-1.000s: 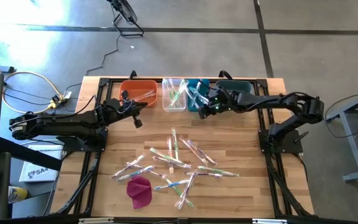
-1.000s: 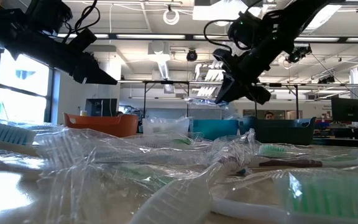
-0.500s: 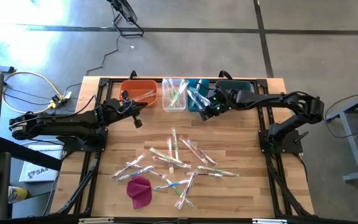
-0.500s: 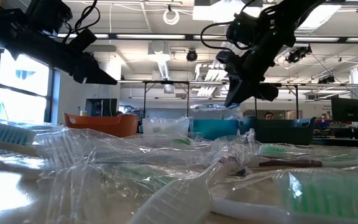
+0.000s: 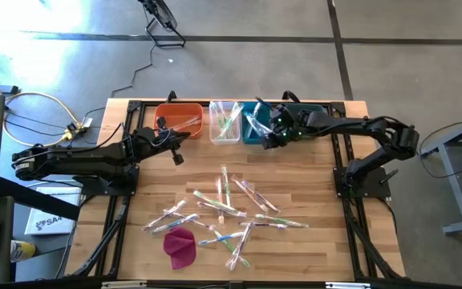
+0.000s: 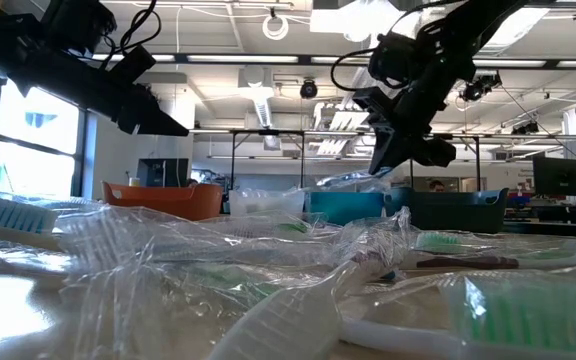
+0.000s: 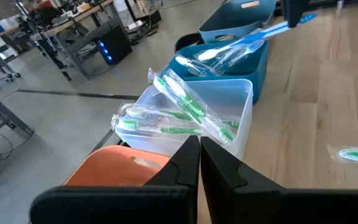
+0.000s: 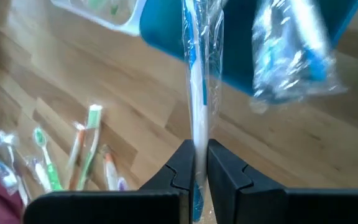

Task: Pick & Place Toothbrushes
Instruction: Put the blue toothbrush into the blue bin

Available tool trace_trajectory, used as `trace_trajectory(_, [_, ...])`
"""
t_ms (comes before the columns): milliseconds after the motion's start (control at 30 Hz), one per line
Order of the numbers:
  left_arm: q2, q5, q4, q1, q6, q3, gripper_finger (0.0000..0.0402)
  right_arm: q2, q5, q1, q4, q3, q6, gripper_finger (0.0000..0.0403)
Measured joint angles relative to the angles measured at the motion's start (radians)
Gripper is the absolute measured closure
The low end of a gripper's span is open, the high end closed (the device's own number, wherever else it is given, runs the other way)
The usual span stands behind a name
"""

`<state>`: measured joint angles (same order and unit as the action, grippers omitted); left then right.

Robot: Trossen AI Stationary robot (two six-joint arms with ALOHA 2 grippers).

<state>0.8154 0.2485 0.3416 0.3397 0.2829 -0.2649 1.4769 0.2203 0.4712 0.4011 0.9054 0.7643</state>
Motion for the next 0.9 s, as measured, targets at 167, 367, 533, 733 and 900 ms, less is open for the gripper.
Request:
trace_trajectory(167, [0.0,0.0,0.0,0.0,0.0,0.0,0.0392,0.0,0.034,0.054,-0.013,0.0,0.0,0.0383])
trace_trajectory(367, [0.0,0.0,0.0,0.0,0.0,0.0,0.0392,0.0,0.108,0.132,-0.015,0.0,0.035,0.0383])
trace_trajectory(533, [0.0,0.0,0.0,0.0,0.0,0.0,0.0392,0.0,0.131,0.159,-0.012,0.023,0.017,0.0383])
trace_trajectory(733, [0.0,0.0,0.001,0.0,0.0,0.0,0.0392,0.0,0.115,0.143,-0.009,0.081,-0.005,0.0383])
trace_trajectory(900, [0.0,0.0,0.001,0.0,0.0,0.0,0.0392,0.004,0.07,0.155,0.021,0.108,-0.002,0.0383])
